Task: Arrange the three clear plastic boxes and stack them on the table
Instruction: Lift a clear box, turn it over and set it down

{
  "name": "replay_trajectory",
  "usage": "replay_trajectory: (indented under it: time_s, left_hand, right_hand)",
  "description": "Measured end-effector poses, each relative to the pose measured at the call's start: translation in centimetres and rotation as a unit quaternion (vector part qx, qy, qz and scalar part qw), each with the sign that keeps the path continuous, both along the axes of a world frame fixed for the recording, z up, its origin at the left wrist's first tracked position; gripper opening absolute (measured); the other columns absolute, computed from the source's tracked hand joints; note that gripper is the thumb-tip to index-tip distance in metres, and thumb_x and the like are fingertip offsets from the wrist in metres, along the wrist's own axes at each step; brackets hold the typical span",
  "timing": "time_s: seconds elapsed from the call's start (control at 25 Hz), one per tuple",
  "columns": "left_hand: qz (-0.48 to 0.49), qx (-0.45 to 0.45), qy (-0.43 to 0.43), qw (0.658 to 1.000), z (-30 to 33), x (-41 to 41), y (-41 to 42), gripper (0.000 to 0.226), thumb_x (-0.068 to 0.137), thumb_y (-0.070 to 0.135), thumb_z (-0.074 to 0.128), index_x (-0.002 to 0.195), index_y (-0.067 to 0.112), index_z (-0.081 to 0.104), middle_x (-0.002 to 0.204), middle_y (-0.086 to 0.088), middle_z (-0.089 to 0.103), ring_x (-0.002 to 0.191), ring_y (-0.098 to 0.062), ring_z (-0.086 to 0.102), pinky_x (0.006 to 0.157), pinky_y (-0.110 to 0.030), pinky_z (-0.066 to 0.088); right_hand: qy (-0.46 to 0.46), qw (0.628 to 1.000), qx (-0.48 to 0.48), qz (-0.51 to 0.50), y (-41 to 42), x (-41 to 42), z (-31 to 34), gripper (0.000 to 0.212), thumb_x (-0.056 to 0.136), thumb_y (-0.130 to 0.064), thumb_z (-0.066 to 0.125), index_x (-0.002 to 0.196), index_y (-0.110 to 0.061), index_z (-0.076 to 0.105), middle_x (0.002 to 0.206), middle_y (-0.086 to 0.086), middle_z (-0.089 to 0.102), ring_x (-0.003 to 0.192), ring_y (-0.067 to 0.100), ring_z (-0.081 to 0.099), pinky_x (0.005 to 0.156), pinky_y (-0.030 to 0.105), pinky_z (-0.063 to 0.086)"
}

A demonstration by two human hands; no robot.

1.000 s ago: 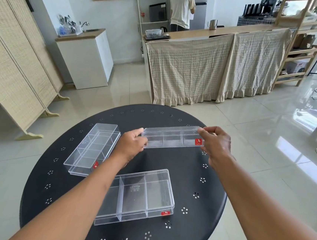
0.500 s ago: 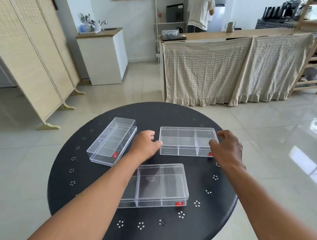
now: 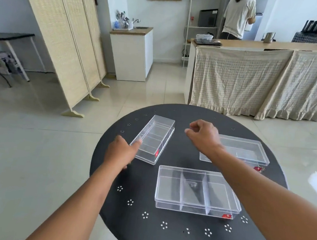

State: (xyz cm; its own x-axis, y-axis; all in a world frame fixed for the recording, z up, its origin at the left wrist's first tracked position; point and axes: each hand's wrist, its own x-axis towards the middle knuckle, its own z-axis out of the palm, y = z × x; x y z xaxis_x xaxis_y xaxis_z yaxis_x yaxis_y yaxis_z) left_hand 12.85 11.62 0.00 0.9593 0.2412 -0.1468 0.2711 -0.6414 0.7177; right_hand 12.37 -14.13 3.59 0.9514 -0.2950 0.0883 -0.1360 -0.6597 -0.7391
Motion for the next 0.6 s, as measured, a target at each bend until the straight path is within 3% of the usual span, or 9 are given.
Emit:
replay_trajectory:
  time_s: [0.08,0.28,0.4,0.52,0.6]
  left_hand:
    - [-0.012,-0.096,0.058,0.994,-1.3,0.0,0.3,0.068,0.079,0.065,0.067,0.103,0.001,0.061,0.087,-0.015,0.076,0.050,-0.022,0.072,0.046,-0.038,0.060]
    - [-0.030,-0.212,0.128,0.968,-1.8,2.2,2.8,0.039,0.085,0.044,0.072,0.102,0.009,0.065,0.092,-0.017,0.073,0.058,-0.029,0.072,0.054,-0.042,0.063]
    - [-0.023,-0.184,0.117,0.976,-1.6,3.9,6.1,0.028,0.088,0.042,0.067,0.098,0.015,0.067,0.094,-0.014,0.073,0.066,-0.031,0.075,0.061,-0.045,0.065]
    - [0.006,-0.148,0.080,0.986,-1.5,4.7,7.7,0.030,0.090,0.041,0.065,0.088,0.011,0.063,0.089,-0.012,0.073,0.068,-0.029,0.077,0.064,-0.048,0.066]
    - [0.016,-0.152,0.068,0.986,-1.6,5.0,7.5,0.034,0.092,0.041,0.063,0.090,0.007,0.063,0.086,-0.012,0.072,0.070,-0.029,0.077,0.063,-0.051,0.066]
  right_hand:
    - [0.026,1.000,-0.015,0.008,1.9,2.4,-1.0,0.040,0.094,-0.030,0.073,0.126,-0.007,0.071,0.123,0.009,0.075,0.120,0.028,0.066,0.101,0.032,0.049]
    - [0.087,0.993,-0.074,0.021,4.8,8.1,-1.7,0.052,0.095,-0.038,0.067,0.135,-0.006,0.061,0.132,0.011,0.065,0.126,0.031,0.057,0.100,0.036,0.045]
    - [0.129,0.986,-0.098,0.030,6.1,10.4,-2.0,0.036,0.094,-0.046,0.063,0.102,-0.011,0.061,0.108,0.009,0.065,0.104,0.030,0.060,0.085,0.035,0.046]
    - [0.166,0.983,-0.074,0.020,7.1,10.6,-2.6,0.048,0.098,-0.055,0.058,0.074,-0.013,0.053,0.085,0.007,0.064,0.085,0.030,0.061,0.078,0.032,0.044]
    - [0.188,0.980,-0.064,0.001,7.3,10.3,-2.6,0.053,0.099,-0.058,0.055,0.068,-0.015,0.049,0.071,0.004,0.060,0.071,0.028,0.060,0.077,0.033,0.045]
